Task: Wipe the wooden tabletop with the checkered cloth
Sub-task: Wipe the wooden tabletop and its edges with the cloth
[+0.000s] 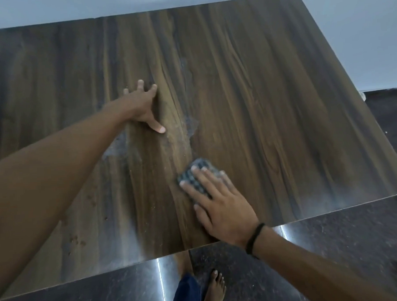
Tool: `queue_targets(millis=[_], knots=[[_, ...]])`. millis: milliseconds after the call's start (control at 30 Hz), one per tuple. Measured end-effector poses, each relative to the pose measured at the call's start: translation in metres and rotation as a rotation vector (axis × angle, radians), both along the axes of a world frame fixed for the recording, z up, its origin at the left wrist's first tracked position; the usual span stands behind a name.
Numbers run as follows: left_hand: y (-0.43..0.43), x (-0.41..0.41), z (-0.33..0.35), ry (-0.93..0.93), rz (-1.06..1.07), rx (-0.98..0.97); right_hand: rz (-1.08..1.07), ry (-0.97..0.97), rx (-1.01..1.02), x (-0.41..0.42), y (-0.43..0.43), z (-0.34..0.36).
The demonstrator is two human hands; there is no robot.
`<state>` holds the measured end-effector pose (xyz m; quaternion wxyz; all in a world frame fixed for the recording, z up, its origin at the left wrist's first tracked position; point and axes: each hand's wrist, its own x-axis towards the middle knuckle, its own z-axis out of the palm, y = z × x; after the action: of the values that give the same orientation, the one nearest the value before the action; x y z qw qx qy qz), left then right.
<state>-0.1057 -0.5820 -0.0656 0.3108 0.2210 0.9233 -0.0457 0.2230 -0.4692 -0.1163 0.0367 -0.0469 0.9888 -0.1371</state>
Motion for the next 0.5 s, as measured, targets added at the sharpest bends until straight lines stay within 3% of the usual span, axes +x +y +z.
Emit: queue_targets(millis=[67, 167, 200, 300, 433, 500], knots=[[-0.009, -0.016, -0.001, -0.015, 0.034, -0.028, 0.046, 0.013, -0.005, -0.016, 0.024, 0.002], [-0.005, -0.023, 0.001, -0.064, 0.021, -0.054, -0.332, -0.051, -0.051, -0.067, 0.038, 0.007], [-0.003, -0.024, 0.000, -0.068, 0.023, -0.056, -0.322, -0.048, -0.028, -0.072, 0.028, 0.006], [0.001, -0.022, 0.001, -0.081, 0.023, -0.052, -0.001, -0.029, 0.025, -0.070, 0.020, 0.003], [0.004, -0.017, 0.005, -0.094, 0.050, -0.048, -0.360, -0.020, 0.019, -0.133, 0.045, 0.006], [0.003, -0.019, 0.003, -0.090, 0.026, -0.058, -0.186, -0.022, 0.019, -0.133, 0.025, 0.003]])
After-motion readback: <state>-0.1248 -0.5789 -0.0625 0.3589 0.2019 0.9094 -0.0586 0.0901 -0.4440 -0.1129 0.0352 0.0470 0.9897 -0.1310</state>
